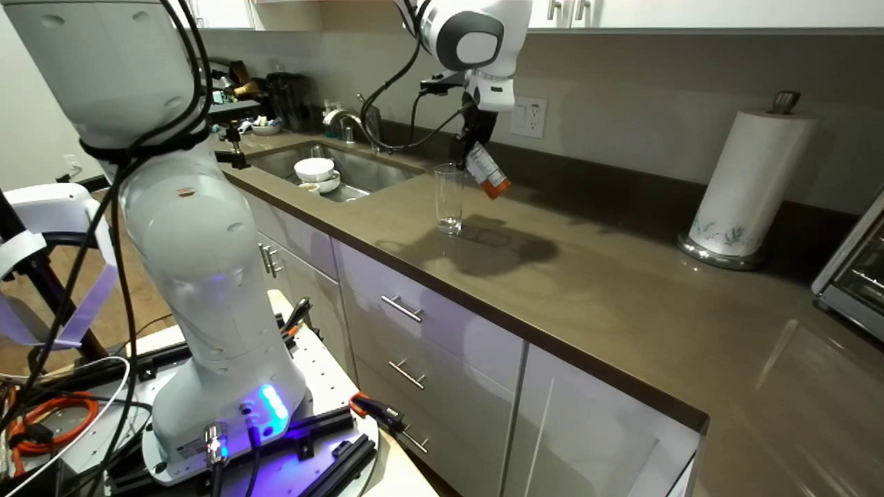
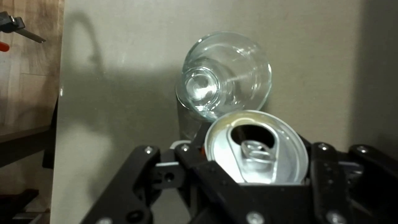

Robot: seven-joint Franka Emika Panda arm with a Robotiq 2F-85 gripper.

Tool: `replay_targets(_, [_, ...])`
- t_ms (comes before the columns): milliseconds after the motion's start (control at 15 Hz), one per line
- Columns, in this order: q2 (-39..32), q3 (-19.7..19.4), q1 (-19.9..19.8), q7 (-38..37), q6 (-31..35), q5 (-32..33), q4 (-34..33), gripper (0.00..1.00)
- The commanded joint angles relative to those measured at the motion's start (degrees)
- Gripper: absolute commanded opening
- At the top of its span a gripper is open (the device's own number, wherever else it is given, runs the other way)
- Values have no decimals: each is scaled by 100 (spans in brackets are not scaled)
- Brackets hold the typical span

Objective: Pick up the can, pour its contents in the glass cup and put it down

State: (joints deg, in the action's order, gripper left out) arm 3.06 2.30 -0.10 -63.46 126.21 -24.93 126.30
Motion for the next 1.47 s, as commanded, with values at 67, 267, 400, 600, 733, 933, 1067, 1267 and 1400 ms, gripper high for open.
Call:
replay_targets(67, [124, 27, 79, -329, 214, 349, 108, 28])
replay_targets(267, [154, 42, 95, -358, 224, 443, 130, 28])
replay_targets(400, [174, 57, 101, -370, 246, 500, 143, 28])
replay_targets(600, [202, 83, 106, -387, 289, 553, 162, 28])
replay_targets(733, [225, 105, 110, -400, 338, 600, 180, 29])
replay_targets(933, [260, 147, 117, -490, 468, 728, 231, 29])
replay_targets(1067, [282, 174, 127, -557, 546, 803, 271, 29])
replay_targets(1267, [310, 192, 151, -642, 618, 916, 314, 29])
replay_targets(1400, [347, 208, 168, -714, 663, 1003, 375, 29])
